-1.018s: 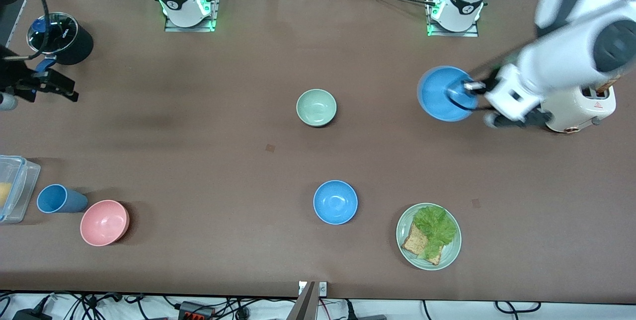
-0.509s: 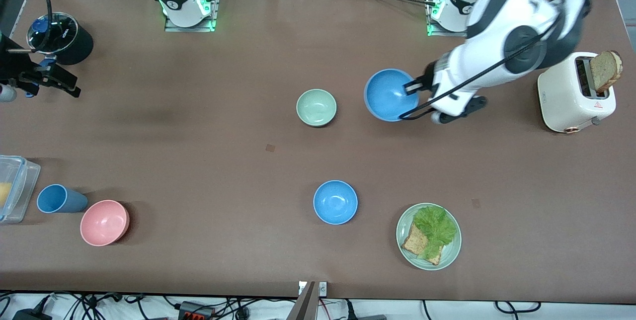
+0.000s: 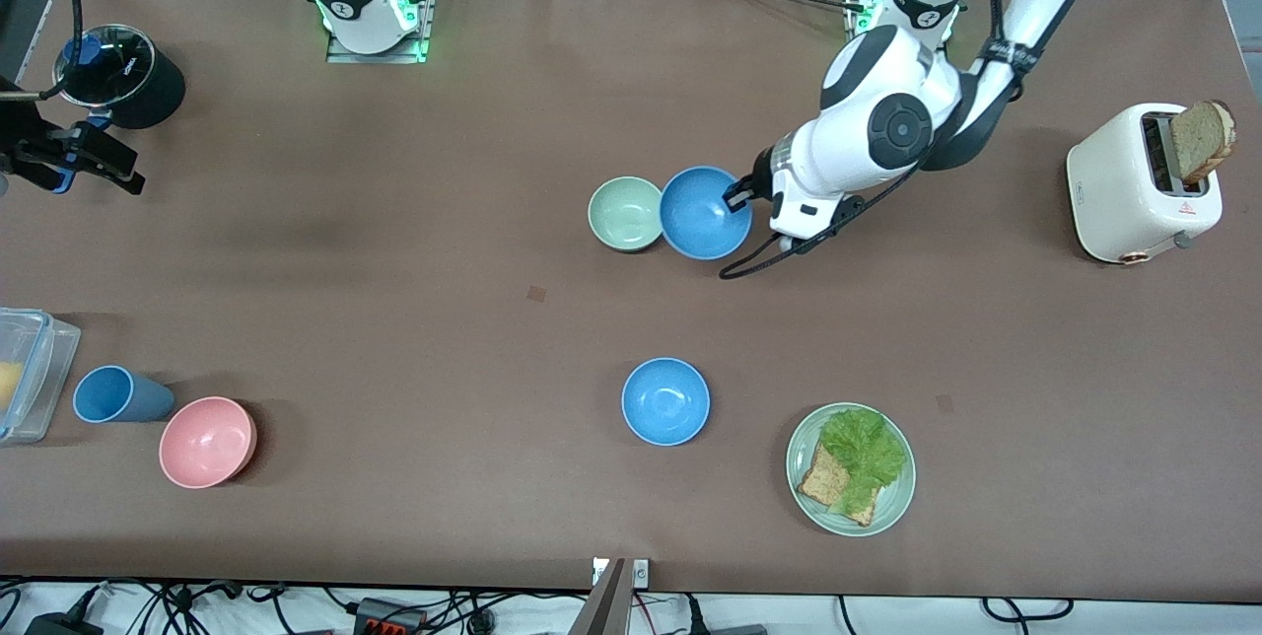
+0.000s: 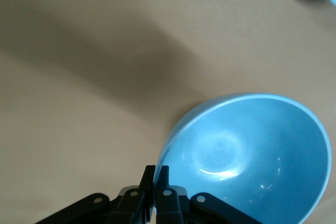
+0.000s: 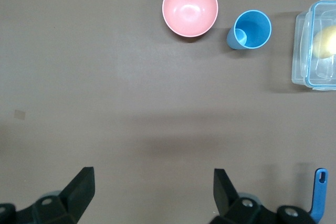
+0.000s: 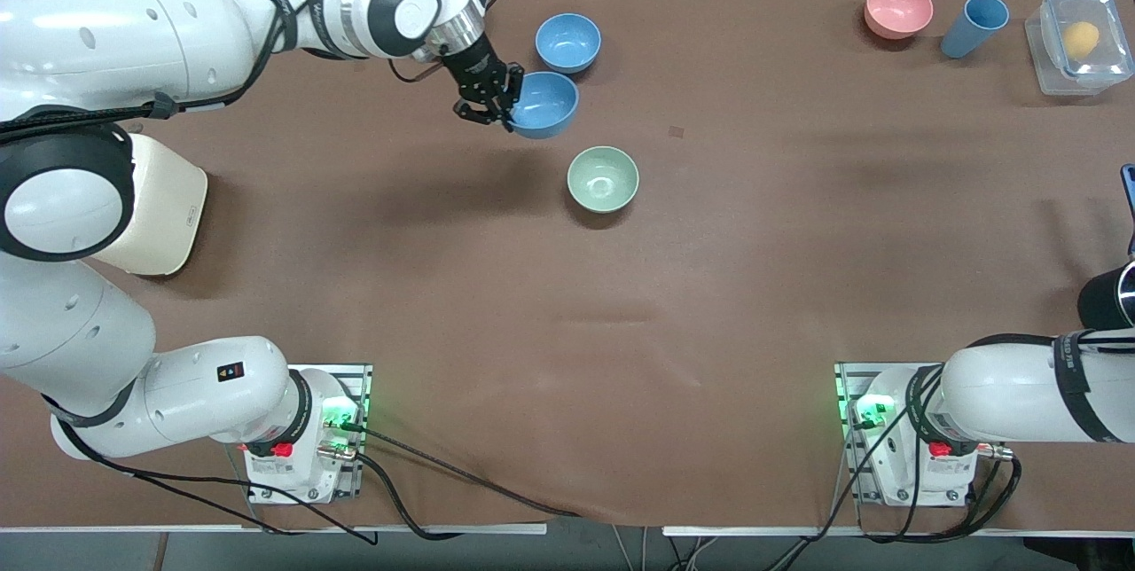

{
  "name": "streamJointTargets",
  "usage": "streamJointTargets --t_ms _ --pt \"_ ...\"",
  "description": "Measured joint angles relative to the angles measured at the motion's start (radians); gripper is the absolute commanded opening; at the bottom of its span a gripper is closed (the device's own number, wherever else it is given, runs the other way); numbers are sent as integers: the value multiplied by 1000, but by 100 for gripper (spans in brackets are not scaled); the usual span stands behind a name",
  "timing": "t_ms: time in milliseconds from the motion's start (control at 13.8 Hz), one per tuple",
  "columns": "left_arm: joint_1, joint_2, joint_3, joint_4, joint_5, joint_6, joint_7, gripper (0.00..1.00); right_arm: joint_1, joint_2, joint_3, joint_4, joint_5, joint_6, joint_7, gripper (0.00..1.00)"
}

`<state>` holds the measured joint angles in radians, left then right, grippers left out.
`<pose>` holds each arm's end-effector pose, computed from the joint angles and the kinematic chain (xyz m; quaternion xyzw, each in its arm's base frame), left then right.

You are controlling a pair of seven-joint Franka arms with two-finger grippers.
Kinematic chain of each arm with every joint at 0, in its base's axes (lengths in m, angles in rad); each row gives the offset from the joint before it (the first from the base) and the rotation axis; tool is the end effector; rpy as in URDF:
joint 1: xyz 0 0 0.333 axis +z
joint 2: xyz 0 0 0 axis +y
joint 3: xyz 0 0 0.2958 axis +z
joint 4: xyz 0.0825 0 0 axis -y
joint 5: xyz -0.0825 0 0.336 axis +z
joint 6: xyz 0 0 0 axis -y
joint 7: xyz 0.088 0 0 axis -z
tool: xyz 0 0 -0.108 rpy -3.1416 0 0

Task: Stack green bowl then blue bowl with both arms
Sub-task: 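Lower the blue bowl into the green bowl with the left gripper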

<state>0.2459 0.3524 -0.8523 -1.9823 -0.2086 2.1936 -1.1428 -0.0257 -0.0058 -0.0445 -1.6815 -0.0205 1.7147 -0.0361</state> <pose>0.4631 -0.3022 0.3553 0.9192 0.3303 -0.1753 0.1235 0.5143 -0.0382 0.5717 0.9996 -0.0158 0.0189 0.0111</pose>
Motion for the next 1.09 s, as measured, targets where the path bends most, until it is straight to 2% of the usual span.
streamJointTargets --t_ms 291,582,800,1091 --pt "-87 51 -1 -4 0 140 -113 0 2 21 0 20 0 -38 -41 100" --pt "-171 78 3 -18 0 212 -147 0 2 20 -1 25 0 -47 -42 100" --pt "-190 90 6 -62 0 292 -148 1 2 16 0 25 0 -55 -12 100" --pt "-190 106 29 -79 16 310 -148 1 2 10 0 20 0 -58 -8 100"
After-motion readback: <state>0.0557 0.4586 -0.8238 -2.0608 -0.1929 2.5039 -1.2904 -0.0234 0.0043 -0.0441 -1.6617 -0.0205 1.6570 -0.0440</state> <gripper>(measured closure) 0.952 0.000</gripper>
